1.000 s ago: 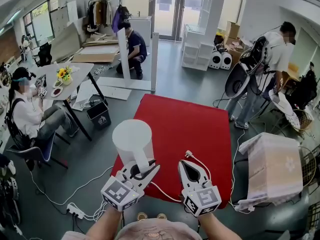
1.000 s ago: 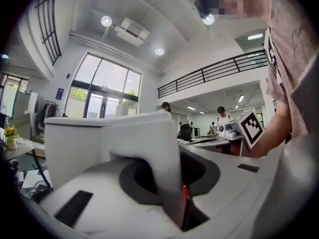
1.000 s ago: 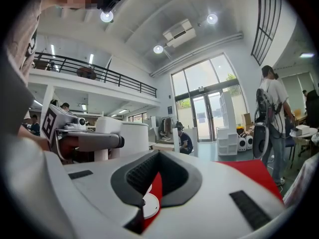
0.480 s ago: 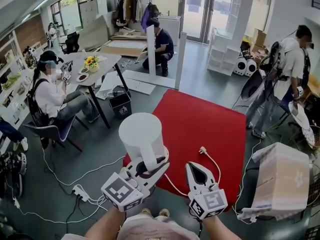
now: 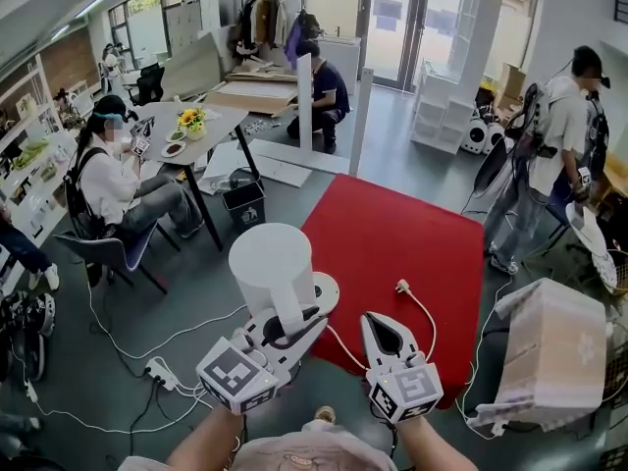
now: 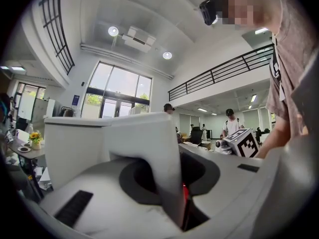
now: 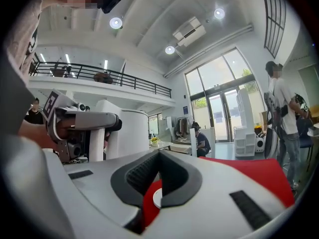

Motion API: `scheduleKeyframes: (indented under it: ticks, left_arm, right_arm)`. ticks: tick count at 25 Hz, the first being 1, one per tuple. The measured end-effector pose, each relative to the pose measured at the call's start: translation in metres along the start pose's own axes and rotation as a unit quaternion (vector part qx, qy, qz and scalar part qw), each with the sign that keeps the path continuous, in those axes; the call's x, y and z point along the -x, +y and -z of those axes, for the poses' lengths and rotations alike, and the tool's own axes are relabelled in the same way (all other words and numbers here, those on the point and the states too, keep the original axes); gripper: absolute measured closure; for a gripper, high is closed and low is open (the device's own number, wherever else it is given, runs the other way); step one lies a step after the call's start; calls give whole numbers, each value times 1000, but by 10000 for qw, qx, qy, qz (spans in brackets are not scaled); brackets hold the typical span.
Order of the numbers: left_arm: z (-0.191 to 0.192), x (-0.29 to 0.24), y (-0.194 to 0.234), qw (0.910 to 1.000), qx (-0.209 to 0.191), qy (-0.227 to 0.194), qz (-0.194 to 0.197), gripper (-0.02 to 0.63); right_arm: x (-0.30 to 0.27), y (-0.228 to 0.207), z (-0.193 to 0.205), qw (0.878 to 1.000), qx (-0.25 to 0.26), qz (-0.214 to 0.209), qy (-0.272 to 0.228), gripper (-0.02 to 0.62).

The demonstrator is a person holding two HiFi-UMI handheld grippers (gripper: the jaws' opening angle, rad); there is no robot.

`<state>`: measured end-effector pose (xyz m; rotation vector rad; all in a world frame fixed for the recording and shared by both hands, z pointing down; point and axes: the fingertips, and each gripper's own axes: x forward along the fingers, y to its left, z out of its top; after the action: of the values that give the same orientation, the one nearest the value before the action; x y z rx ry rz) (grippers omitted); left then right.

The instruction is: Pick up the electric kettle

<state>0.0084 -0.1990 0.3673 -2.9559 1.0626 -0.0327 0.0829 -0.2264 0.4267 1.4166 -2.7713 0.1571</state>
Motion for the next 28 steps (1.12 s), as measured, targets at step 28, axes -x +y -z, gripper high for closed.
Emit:
scheduleKeyframes:
  ticks: [28]
  left_arm:
    - [-3, 114, -87, 9993, 33, -110, 343, 528]
  right_arm:
    - [115, 120, -8, 9990, 183, 385, -134, 583]
